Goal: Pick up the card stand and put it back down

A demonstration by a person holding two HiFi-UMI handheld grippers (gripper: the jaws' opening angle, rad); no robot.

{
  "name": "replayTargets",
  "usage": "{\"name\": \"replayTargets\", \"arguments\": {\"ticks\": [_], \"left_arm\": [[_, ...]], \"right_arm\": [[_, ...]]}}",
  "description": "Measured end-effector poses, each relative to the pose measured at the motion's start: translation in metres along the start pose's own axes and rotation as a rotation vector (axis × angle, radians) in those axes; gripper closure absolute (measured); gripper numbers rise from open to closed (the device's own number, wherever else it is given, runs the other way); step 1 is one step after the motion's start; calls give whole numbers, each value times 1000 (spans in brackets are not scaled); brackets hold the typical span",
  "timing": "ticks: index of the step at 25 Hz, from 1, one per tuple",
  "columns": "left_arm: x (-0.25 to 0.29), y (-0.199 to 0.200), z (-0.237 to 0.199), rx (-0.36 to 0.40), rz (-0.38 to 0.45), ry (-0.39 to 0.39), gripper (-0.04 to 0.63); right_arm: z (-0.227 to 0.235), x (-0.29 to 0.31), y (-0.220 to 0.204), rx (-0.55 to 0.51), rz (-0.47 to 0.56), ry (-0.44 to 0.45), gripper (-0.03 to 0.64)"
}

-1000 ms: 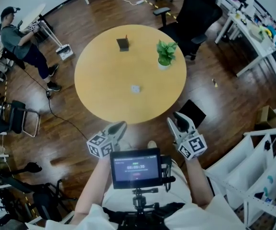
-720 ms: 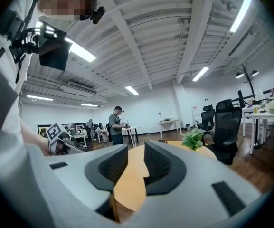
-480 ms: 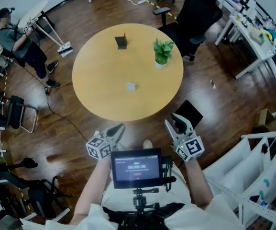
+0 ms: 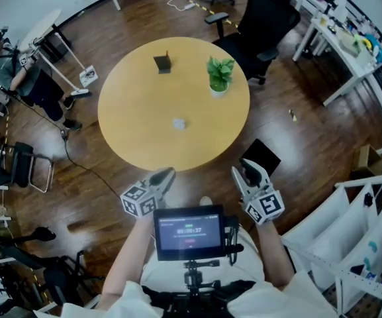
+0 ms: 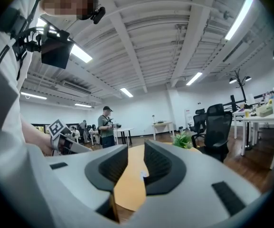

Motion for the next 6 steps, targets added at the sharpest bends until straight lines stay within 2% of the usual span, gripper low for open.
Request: {"name": "replayTargets", "arguments": {"ticks": [6], "left_arm": [[7, -10, 3, -24, -25, -1, 584]], "right_arm": [[9, 2, -6, 13, 17, 4, 492]]}}
Point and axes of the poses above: the fingertips, and each gripper's own axes: x forward along the fingers, z to its right, y out of its top, the point moved 4 cm from there along -x, backward along the fingers, and after that the axes turned 2 degrees about y, right-handed, at the moved point
